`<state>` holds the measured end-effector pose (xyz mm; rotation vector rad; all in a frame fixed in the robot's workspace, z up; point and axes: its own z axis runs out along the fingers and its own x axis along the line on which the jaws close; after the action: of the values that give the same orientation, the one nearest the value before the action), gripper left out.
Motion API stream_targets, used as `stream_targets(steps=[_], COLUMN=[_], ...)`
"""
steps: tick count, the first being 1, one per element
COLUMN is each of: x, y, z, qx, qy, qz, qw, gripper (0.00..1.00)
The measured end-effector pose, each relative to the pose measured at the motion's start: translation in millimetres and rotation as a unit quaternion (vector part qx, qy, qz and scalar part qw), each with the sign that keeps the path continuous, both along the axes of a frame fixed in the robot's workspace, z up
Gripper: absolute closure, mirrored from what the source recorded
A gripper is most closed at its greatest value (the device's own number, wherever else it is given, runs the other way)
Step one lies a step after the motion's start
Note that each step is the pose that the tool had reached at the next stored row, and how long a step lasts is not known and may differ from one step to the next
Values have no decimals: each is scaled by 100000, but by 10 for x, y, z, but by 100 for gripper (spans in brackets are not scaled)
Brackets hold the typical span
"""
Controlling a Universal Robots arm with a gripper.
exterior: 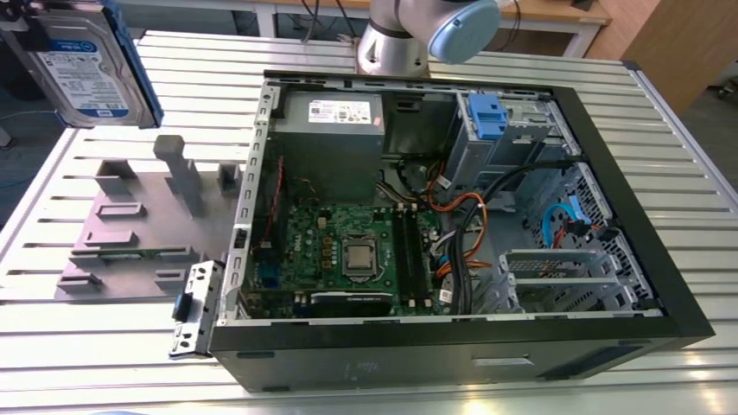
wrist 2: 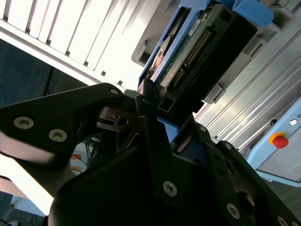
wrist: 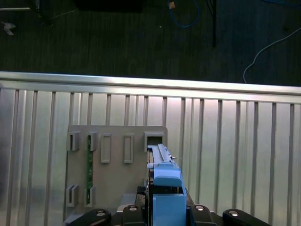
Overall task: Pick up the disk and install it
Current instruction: 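Pick up the disk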
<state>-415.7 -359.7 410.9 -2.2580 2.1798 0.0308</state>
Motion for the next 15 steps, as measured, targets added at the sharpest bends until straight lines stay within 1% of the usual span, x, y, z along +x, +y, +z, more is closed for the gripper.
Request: stream_targets(steps=[15], x=[0], y=[0], z=[35], qx=[1], qy=[-5], qz=[0], qw=[100000], gripper=[64])
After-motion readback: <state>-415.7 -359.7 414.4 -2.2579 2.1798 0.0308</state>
